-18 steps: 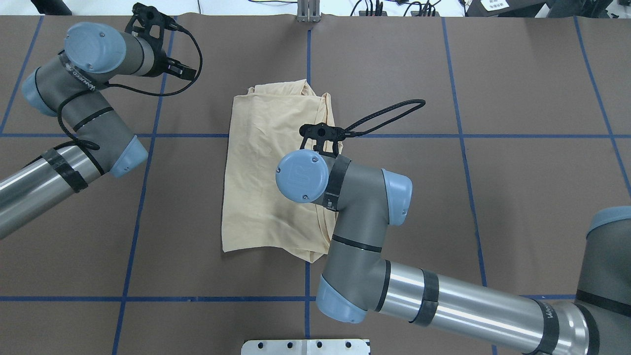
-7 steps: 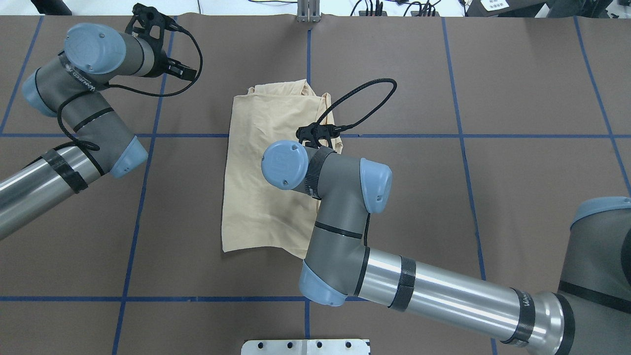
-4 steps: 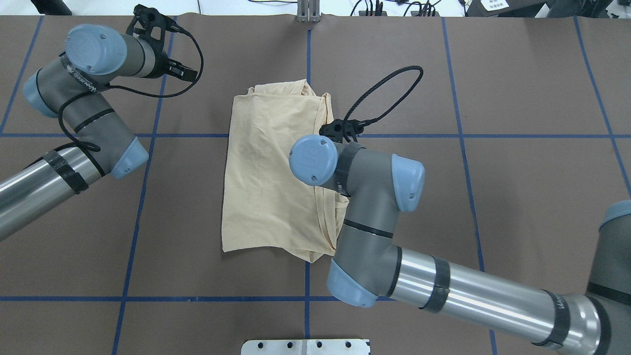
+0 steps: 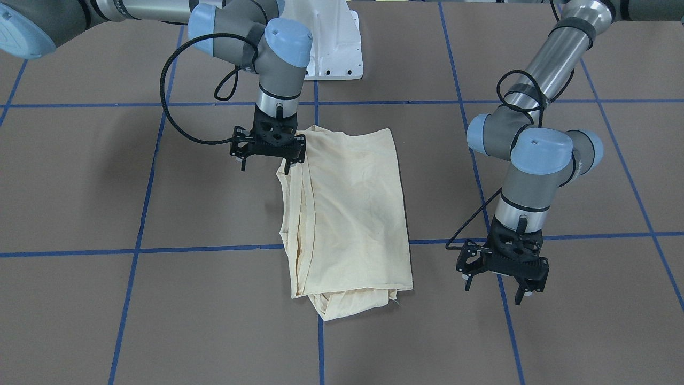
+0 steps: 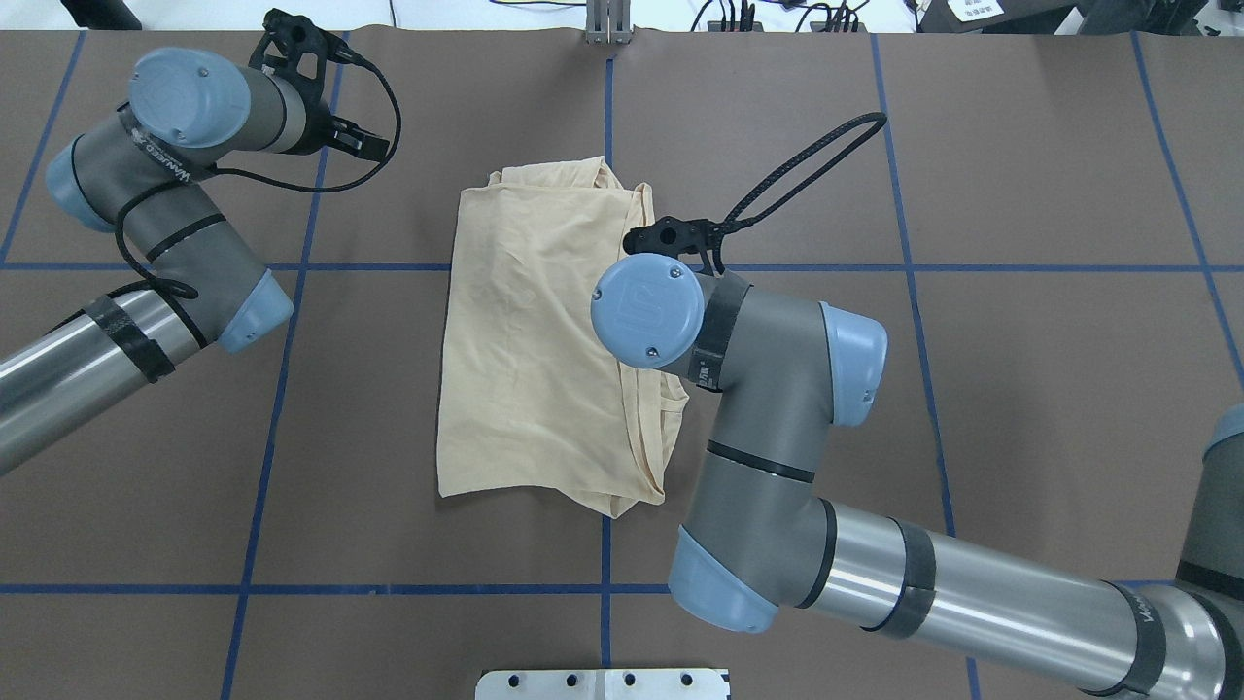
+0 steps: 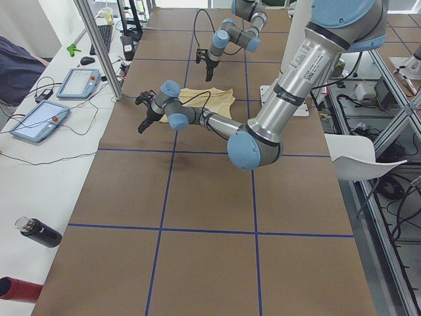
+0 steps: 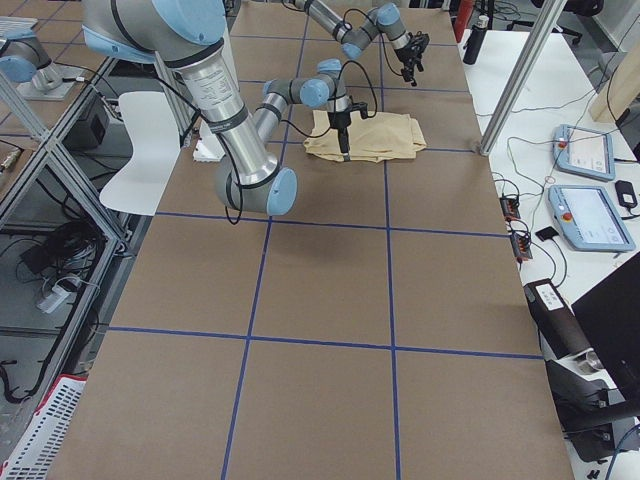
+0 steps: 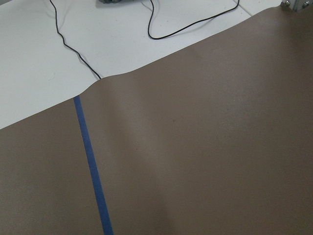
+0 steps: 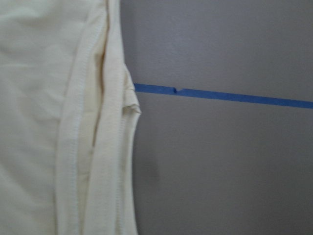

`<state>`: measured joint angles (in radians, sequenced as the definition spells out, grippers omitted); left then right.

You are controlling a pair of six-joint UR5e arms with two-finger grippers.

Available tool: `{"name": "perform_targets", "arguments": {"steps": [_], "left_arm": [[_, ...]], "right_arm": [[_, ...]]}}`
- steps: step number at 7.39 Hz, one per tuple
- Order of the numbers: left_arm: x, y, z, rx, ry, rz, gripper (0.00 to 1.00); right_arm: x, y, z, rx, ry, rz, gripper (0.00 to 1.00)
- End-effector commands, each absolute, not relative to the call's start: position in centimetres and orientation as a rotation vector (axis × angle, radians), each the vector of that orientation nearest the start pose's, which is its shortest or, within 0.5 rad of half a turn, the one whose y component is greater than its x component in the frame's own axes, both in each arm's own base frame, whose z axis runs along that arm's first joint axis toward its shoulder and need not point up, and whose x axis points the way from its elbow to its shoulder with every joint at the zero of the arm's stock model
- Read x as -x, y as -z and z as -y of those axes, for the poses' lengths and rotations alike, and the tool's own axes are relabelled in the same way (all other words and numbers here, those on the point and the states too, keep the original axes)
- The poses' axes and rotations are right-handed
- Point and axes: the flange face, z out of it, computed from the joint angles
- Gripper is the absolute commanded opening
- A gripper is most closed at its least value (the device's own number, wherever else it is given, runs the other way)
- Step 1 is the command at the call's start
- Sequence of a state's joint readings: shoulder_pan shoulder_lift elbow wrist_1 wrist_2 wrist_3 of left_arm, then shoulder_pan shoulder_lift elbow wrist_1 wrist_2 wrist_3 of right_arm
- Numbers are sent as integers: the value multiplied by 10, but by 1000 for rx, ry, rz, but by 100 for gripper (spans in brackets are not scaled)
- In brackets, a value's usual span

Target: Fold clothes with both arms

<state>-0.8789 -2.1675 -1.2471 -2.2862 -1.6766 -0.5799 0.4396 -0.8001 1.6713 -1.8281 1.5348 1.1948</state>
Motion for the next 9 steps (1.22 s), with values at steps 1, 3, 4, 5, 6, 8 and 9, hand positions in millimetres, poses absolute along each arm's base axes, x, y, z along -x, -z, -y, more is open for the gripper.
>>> {"name": "perform_targets", "arguments": {"steps": [1,3,4,5,6,8,9], "left_arm": [[-386,-379,659,-738,-155,-666,100],[-386,-384,658,-733,-155,-662,100],[-386,-384,658,-733,-155,-662,100],[-386,-384,658,-733,-155,-662,100],[-386,-384,658,-733,-155,-662,100],[-385,-387,657,-730,-155,-660,100],[-385,-389,657,-728,-155,-659,100]], "right_arm": [[605,-155,406,-256,-37,614,99],[625,-151,382,-243,5,622,58],[628,-155,373,-221,36,623,47],[627,-168,371,-201,48,607,38],[628,-171,367,-203,89,582,31],[631,-172,355,-147,129,592,21],[633,-172,352,-138,137,592,21]]}}
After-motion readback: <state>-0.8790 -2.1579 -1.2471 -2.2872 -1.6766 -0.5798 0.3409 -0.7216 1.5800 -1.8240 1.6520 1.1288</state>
